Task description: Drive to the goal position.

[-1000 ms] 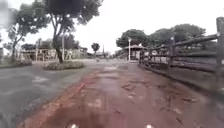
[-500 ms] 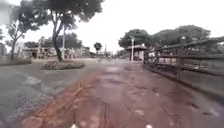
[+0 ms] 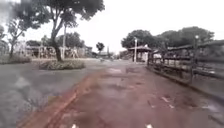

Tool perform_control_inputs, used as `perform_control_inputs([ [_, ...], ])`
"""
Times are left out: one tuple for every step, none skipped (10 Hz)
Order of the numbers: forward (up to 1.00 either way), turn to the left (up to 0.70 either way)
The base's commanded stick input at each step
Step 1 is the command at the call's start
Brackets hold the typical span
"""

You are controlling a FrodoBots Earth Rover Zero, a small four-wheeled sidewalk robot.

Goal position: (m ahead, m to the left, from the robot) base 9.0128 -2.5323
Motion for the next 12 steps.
perform_control_inputs([
  [0.85, 0.02],
  [0.85, 0.02],
  [0.85, 0.02],
  [0.85, 0.02],
  [0.85, 0.02],
  [0.85, 0.02],
  [0.85, 0.02],
  [0.85, 0.02],
  [0.85, 0.02],
  [0.85, 0.02],
  [0.85, 0.02],
  [0.85, -0.11],
])
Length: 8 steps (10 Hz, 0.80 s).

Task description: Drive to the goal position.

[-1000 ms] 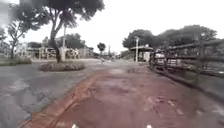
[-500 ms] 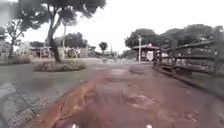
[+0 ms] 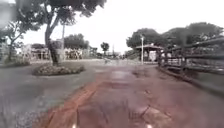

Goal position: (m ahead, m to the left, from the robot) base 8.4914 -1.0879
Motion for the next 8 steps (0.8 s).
perform_control_inputs([
  [0.85, -0.22],
  [0.85, -0.3],
  [0.85, -0.32],
  [0.85, -0.32],
  [0.85, -0.32],
  [0.85, -0.32],
  [0.85, -0.32],
  [0.85, -0.32],
])
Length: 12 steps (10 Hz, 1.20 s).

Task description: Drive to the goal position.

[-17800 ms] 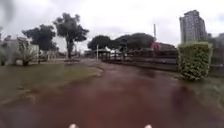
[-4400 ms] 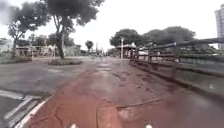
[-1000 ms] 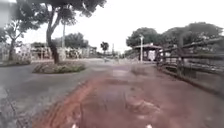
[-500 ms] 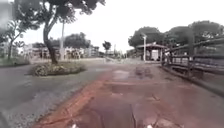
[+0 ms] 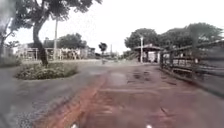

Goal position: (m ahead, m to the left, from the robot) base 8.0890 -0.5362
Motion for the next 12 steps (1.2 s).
perform_control_inputs([
  [0.85, -0.32],
  [0.85, -0.16],
  [0.85, 0.02],
  [0.85, 0.02],
  [0.85, 0.02],
  [0.85, 0.02],
  [0.85, 0.02],
  [0.85, -0.03],
  [0.85, -0.2],
  [0.85, -0.3],
  [0.85, -0.32],
  [0.85, -0.32],
])
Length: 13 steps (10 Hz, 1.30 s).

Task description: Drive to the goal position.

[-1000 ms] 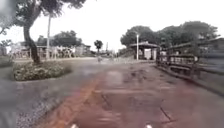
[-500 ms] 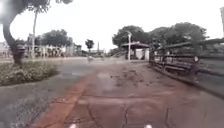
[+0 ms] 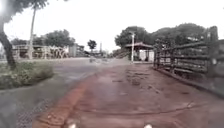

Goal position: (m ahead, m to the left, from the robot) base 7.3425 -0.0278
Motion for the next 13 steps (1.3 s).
perform_control_inputs([
  [0.85, -0.16],
  [0.85, -0.01],
  [0.85, 0.02],
  [0.85, 0.02],
  [0.85, 0.02],
  [0.85, 0.02],
  [0.85, 0.02],
  [0.85, 0.01],
  [0.85, -0.17],
  [0.85, -0.3],
  [0.85, -0.26],
  [0.85, -0.17],
  [0.85, 0.0],
])
